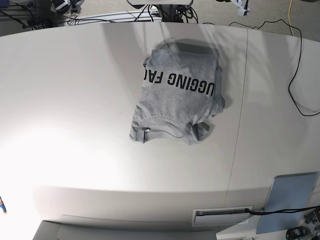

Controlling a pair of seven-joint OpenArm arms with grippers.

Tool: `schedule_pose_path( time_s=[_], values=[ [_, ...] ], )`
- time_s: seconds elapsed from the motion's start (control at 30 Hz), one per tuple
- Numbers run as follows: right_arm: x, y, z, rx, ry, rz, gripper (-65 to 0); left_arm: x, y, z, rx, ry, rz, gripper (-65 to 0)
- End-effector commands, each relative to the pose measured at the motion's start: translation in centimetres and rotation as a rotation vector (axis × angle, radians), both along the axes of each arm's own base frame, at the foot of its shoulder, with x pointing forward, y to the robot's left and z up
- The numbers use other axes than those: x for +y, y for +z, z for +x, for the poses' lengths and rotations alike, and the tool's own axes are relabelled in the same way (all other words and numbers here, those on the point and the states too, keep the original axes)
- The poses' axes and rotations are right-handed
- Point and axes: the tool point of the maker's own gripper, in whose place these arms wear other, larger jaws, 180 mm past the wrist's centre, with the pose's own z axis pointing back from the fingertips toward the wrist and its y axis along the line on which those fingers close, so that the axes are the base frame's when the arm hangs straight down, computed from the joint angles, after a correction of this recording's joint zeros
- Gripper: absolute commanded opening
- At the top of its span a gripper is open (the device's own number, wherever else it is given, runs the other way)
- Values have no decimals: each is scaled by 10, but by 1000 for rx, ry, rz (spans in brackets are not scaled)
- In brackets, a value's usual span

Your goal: Fold the T-shirt properly

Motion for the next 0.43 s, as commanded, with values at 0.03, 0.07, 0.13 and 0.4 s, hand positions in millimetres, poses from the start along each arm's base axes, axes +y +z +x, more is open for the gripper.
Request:
schedule_pose_path(
  time_s=[0.03,0.07,0.13,0.4],
  values=[
    [-11,-2,9,3,-9,8,-650,5,-10,-5,71,-11,44,-503],
    [-12,-3,14,4,-16,13,-650,5,-15,-8,102,-10,58,-503],
    [-15,-5,23,3,-24,18,-650,1,-19,-12,138,0,59,-503],
    [-21,-4,40,-49,-24,7,-650,-4,-21,-20,166,15,43,-503]
  ],
)
